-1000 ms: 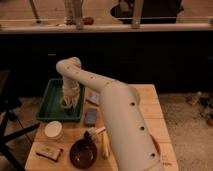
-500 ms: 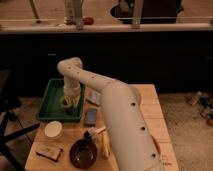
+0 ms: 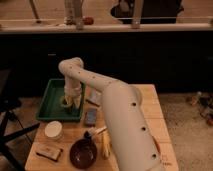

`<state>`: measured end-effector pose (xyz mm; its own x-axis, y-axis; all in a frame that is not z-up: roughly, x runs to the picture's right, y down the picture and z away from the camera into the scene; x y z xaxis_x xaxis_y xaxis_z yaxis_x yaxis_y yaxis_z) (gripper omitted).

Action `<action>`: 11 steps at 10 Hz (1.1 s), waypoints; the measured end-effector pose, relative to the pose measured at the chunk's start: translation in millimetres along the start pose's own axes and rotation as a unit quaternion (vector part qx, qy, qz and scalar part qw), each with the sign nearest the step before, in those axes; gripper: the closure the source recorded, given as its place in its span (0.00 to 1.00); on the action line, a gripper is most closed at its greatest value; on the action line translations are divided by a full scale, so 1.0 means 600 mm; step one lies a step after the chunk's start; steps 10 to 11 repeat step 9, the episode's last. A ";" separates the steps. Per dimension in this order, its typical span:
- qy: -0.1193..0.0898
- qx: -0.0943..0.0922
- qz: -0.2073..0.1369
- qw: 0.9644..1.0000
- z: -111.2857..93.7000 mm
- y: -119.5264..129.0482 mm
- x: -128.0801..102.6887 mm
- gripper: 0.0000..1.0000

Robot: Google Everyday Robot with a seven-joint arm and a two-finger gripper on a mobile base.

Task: Stack cups into tray

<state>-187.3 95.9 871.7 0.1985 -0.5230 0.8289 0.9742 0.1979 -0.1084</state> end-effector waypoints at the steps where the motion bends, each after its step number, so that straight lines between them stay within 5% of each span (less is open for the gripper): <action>1: -0.001 0.000 0.001 1.000 -0.001 0.003 -0.001 0.54; 5: -0.004 -0.003 0.006 1.000 -0.005 0.013 -0.003 0.53; 8: -0.010 -0.003 0.008 1.000 -0.005 0.017 -0.010 0.39; 11: -0.011 -0.005 0.009 1.000 -0.003 0.021 -0.009 0.38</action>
